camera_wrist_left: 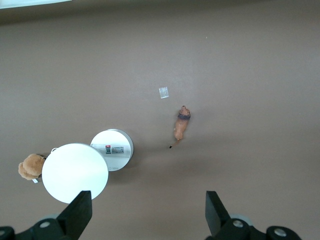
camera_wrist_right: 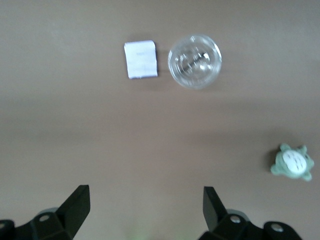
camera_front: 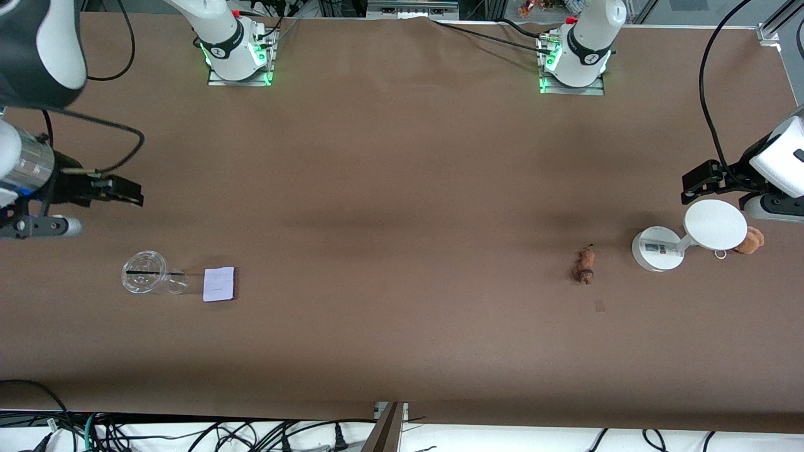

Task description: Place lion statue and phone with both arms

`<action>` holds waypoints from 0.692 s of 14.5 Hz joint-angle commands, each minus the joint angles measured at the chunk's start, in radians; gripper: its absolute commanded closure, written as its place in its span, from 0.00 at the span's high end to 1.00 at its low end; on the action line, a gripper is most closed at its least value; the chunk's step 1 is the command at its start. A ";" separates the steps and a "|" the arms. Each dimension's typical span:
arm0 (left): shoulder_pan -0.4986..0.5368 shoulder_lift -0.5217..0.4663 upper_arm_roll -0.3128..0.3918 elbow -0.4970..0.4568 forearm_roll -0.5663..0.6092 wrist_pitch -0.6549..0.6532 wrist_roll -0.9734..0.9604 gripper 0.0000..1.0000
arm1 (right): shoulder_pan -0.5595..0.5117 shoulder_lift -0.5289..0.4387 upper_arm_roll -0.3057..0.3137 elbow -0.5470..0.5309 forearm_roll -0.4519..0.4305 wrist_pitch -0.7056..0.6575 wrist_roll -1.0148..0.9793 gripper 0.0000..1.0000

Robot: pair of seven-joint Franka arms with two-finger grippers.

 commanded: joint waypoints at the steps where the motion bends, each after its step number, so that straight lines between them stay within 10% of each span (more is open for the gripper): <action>1: 0.003 0.008 0.002 0.028 -0.005 -0.025 0.017 1.00 | -0.061 -0.063 0.045 -0.026 -0.015 -0.022 -0.006 1.00; 10: 0.003 0.008 0.004 0.028 -0.003 -0.026 0.017 1.00 | -0.076 -0.045 0.044 0.019 -0.010 -0.037 -0.010 1.00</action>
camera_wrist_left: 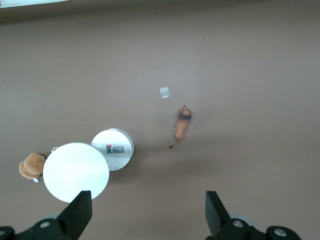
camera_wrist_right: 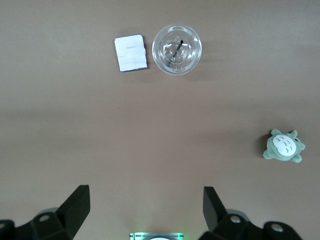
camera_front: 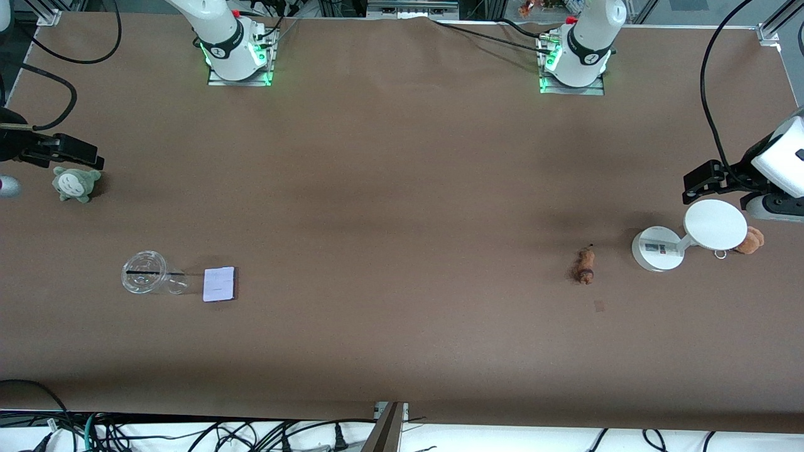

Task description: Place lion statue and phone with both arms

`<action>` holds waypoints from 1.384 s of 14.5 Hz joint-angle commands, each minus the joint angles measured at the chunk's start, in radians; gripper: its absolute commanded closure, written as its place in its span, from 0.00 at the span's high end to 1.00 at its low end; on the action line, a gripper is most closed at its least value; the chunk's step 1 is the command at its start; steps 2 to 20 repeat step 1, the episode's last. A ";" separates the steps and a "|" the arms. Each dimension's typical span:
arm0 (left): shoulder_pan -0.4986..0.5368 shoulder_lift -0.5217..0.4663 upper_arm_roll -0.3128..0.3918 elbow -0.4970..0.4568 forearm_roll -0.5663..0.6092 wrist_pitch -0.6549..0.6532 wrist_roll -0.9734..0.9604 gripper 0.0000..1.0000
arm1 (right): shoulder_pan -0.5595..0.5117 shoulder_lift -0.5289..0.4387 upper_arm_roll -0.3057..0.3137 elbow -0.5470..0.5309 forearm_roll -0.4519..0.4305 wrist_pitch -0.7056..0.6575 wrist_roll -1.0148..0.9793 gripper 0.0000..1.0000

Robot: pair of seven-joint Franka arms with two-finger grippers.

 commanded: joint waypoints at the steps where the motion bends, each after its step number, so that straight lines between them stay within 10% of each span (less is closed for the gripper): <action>1: 0.002 0.006 0.001 0.028 -0.003 -0.025 0.017 1.00 | -0.011 0.006 0.016 0.020 -0.009 -0.002 -0.007 1.00; 20: 0.002 0.006 0.001 0.028 -0.003 -0.025 0.017 1.00 | -0.011 0.006 0.016 0.020 -0.009 -0.002 -0.007 1.00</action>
